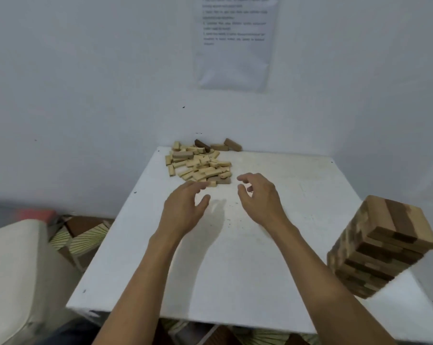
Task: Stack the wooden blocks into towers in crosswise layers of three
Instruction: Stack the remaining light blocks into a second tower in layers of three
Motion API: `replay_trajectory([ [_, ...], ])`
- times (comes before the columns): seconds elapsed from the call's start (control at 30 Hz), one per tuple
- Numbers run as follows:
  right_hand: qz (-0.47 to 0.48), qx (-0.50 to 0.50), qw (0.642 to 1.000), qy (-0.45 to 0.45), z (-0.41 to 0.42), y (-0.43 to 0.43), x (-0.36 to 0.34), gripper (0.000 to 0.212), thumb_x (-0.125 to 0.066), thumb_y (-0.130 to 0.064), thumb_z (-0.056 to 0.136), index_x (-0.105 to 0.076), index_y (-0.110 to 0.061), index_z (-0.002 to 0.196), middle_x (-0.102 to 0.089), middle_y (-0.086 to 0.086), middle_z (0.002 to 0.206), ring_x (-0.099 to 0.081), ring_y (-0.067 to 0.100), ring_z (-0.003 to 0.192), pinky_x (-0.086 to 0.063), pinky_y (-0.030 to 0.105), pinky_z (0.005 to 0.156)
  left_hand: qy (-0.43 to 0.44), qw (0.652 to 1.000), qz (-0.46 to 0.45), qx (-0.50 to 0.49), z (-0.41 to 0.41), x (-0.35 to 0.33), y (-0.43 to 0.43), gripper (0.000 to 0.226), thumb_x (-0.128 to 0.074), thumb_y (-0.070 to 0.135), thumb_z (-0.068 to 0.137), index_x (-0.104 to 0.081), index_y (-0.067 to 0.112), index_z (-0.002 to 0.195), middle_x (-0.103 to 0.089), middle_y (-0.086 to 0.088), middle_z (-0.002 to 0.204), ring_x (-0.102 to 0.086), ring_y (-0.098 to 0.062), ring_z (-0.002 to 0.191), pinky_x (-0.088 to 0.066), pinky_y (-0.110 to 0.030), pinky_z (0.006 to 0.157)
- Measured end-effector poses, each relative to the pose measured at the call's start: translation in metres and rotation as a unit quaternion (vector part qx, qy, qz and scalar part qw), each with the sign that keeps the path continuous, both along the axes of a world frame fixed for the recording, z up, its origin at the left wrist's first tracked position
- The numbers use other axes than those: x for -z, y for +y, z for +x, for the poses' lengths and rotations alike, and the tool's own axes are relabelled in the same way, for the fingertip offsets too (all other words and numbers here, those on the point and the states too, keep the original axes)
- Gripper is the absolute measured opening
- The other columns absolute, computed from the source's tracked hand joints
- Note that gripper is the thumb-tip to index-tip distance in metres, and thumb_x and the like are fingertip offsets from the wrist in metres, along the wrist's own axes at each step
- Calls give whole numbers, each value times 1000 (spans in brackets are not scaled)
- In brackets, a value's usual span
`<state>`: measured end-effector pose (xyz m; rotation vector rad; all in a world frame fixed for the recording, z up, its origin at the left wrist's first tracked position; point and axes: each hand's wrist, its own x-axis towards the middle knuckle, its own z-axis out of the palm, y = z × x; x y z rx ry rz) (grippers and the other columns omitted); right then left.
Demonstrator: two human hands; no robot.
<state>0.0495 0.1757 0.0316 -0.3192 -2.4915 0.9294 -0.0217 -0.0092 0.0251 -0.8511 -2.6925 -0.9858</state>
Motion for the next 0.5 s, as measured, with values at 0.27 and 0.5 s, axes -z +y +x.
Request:
replay_trajectory([
  [0.27,122,41,990,-55,-148,35,6,35,-48,-19,100,-60,-16,133,-54,15,129,-48,34,117,-45,39,89,14,997,-55,-49,-130,5,12,31,-55,22,97,-66,26,125,-61,4,131,-57,-21,117,-47,-36,89],
  [0.5,235,53,968,-68,-230,68,34,32,-53,-11,97,-63,-17,127,-52,18,115,-46,38,105,-44,43,80,53,993,-74,-78,-199,29,22,27,-60,16,91,-71,20,115,-63,-3,125,-60,-30,108,-50,-46,85],
])
